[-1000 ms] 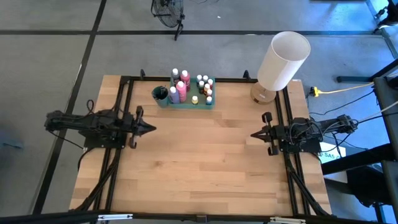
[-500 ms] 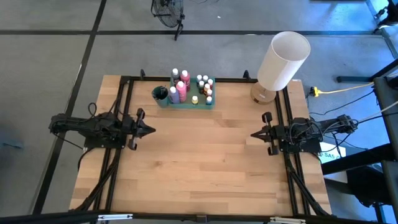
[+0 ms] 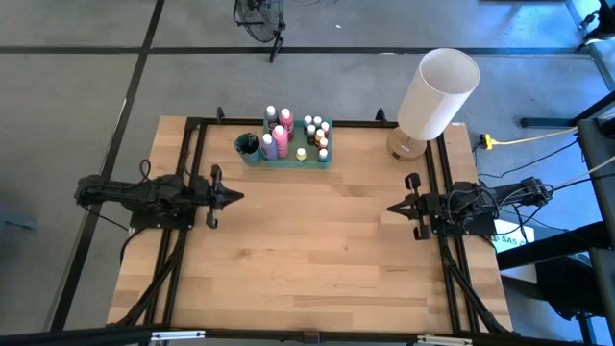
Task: Pick & Place Paint Supplies
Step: Return to Home Position
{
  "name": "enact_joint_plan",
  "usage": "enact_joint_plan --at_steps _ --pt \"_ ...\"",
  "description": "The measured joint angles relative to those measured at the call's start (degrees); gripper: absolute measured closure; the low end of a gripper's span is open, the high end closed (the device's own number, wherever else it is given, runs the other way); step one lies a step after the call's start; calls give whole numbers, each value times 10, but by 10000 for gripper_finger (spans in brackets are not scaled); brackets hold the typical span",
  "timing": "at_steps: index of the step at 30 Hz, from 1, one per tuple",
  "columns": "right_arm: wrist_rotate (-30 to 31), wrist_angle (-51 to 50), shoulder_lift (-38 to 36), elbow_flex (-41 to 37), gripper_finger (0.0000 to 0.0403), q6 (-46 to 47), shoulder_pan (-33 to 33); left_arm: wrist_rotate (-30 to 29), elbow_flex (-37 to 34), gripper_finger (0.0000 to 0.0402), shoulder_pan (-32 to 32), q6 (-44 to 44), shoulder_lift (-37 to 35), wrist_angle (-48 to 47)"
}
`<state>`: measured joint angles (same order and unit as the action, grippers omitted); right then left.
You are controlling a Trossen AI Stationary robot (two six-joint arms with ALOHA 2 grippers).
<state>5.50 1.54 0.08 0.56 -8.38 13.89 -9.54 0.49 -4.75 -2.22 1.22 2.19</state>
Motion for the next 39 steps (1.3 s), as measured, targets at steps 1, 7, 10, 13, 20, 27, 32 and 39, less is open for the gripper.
enact_joint_plan --at_steps 1,7,10,13,20,27,32,39 --pt "0 0 0 0 402 0 0 1 0 400 0 0 3 0" --pt "-1 0 0 0 402 0 0 -2 0 400 0 38 19 0" --pt "-2 0 0 0 402 0 0 -1 0 400 0 38 19 0" --pt "-2 0 0 0 402 0 0 1 0 400 0 30 19 0" --pt "-2 0 0 0 402 0 0 1 0 400 0 30 19 0" --pt "-2 0 0 0 402 0 0 1 0 400 0 30 19 0" --pt "-2 0 0 0 402 0 0 1 0 400 0 30 19 0" --pt "-2 0 0 0 402 0 0 2 0 400 0 30 19 0"
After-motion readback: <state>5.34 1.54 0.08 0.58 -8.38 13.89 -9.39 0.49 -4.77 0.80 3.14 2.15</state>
